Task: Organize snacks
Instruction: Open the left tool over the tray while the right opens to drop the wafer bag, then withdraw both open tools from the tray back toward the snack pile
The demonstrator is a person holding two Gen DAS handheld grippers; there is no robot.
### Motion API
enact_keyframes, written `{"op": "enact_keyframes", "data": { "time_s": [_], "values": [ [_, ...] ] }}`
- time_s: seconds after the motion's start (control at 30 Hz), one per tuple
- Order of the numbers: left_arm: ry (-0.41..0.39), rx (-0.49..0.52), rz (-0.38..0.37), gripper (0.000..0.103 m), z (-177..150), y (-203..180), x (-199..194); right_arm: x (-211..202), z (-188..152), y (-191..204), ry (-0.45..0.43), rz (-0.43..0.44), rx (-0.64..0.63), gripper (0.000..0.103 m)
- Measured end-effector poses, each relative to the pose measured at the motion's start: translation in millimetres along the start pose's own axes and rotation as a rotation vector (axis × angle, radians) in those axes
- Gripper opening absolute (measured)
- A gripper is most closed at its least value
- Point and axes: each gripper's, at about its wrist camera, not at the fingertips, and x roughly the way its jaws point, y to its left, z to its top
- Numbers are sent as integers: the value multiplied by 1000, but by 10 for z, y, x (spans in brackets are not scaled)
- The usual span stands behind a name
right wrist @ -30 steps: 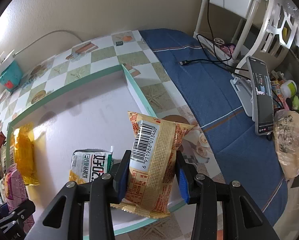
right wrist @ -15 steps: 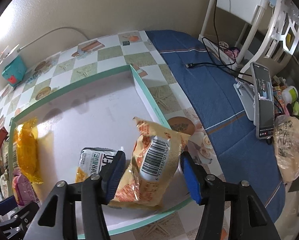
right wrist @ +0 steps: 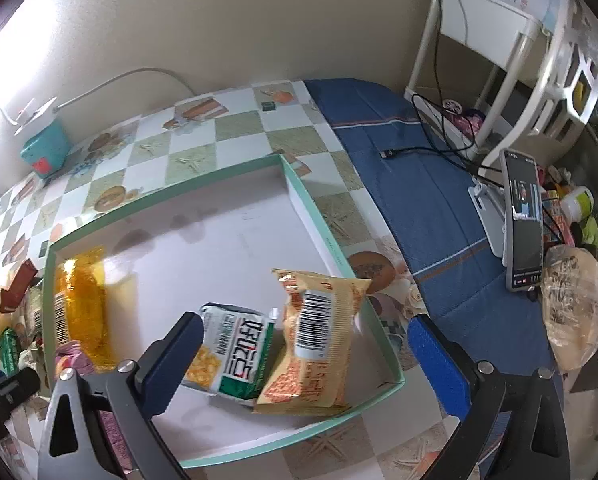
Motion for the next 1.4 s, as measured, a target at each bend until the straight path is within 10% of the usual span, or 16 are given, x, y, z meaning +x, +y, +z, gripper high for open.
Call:
{"op": "enact_keyframes", "data": {
  "time_s": [0.4, 1.4],
  "values": [
    [-34, -267, 50, 87, 53, 869, -134, -248, -34, 386, -3, 98, -31, 103],
    [-119, -549, 243, 87, -136, 2714, -641, -692, -475, 1943, 35, 311, -224, 103]
  ]
}}
